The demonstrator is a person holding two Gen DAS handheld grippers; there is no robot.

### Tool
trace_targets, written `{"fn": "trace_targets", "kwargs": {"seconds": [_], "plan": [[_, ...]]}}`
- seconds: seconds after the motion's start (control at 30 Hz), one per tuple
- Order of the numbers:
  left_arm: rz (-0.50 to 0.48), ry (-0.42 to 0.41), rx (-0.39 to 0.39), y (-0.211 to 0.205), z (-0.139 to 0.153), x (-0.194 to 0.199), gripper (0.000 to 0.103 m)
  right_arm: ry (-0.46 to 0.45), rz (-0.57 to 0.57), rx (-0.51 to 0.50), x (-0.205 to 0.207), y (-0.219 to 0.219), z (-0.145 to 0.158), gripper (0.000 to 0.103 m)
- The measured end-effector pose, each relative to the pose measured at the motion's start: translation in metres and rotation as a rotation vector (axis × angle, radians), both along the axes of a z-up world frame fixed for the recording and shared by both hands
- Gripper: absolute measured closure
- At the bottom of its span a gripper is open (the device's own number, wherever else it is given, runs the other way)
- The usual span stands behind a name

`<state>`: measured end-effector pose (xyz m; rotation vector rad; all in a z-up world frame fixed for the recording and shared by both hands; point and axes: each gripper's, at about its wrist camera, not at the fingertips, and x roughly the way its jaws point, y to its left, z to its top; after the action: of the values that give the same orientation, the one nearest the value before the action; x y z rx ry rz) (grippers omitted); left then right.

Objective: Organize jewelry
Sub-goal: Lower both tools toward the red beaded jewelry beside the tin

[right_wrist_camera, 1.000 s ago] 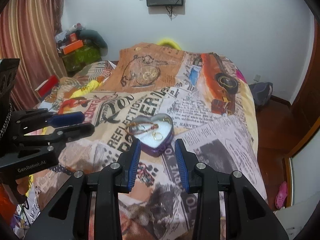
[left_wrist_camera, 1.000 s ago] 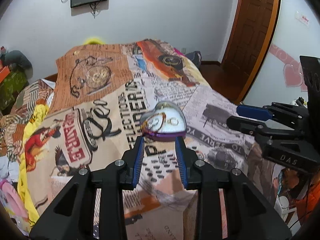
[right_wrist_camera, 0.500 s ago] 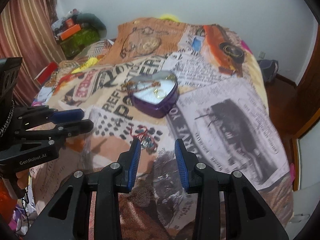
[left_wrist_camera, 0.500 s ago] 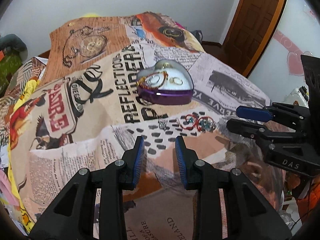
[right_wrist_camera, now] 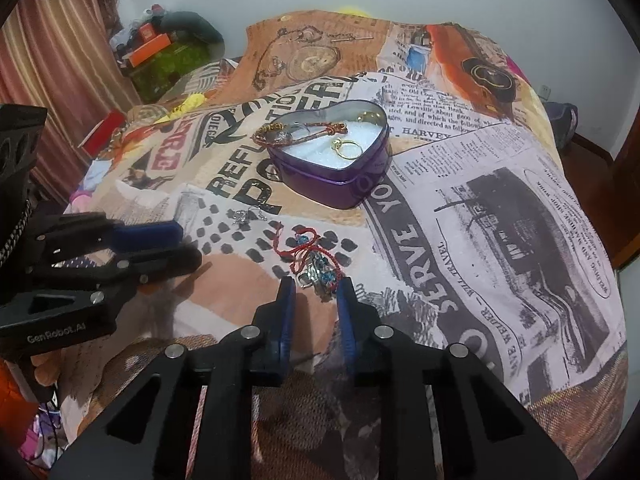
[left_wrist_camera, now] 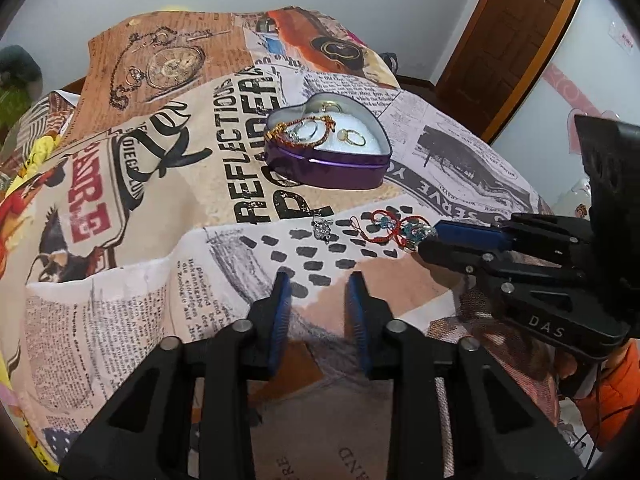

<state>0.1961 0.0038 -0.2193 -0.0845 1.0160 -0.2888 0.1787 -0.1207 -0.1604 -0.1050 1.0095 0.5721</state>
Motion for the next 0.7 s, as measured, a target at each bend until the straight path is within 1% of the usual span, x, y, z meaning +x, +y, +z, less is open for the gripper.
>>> {"fn": "trace_targets", "kwargs": {"seconds": [0.07, 0.1, 0.23, 0.57, 0.7], "plan": [[-0.003, -0.002, -0.002, 0.0, -0.001, 0.002, 0.078, -0.006, 0.0, -0.002, 0.001, 0.002, -0.001, 0.088], [-0.004, -0.004, -0.002, -0.001, -0.001, 0.003, 0.078, -0.01, 0.001, -0.002, 0.001, 0.002, -0.001, 0.092], [-0.01, -0.007, 0.002, -0.005, -0.002, 0.009, 0.078, -0.024, 0.005, -0.001, 0.002, 0.003, -0.001, 0.095], [-0.018, -0.013, 0.019, -0.012, -0.004, 0.022, 0.079, -0.049, -0.04, 0.032, 0.007, -0.017, 0.012, 0.097], [-0.022, -0.018, 0.034, -0.015, -0.006, 0.028, 0.079, -0.028, -0.056, 0.034, 0.009, -0.027, 0.013, 0.097]]}}
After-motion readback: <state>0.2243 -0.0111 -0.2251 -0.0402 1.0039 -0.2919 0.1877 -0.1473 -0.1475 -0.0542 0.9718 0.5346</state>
